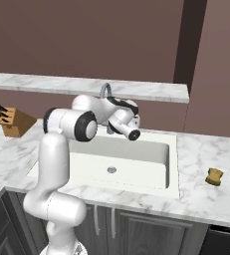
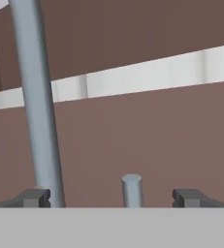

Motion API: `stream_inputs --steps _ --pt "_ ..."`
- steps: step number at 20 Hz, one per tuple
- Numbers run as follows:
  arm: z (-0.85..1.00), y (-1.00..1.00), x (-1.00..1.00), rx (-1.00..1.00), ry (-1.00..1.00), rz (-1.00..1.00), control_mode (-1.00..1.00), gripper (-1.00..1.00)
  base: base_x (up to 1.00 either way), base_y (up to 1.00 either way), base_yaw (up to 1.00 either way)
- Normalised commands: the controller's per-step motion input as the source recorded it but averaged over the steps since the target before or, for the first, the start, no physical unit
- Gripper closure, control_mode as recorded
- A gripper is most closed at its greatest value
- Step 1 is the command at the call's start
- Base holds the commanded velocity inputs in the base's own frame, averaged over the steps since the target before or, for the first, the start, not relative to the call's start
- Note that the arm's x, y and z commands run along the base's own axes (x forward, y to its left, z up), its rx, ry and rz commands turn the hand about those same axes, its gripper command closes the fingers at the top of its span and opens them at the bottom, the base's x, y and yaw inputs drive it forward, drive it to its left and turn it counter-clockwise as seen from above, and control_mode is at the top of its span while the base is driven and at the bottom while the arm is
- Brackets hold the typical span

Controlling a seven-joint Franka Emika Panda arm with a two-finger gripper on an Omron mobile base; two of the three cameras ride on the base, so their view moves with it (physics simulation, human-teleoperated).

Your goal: Soak the sponge with water for a few seconds and then drop it inside the sink.

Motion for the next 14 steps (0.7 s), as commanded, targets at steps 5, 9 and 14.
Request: stream_inputs --steps 5,9,14 --pt "-0.14 0.00 0.21 0.00 0.00 0.00 -1.00 -1.00 0.00 0.00 0.00" --pt "-0.15 0.00 0.16 0.00 0.00 0.00 -1.00 -1.00 0.00 0.00 0.00" --pt "-0.14 0.00 0.16 0.00 0.00 0.00 -1.00 -1.00 0.00 0.00 0.00"
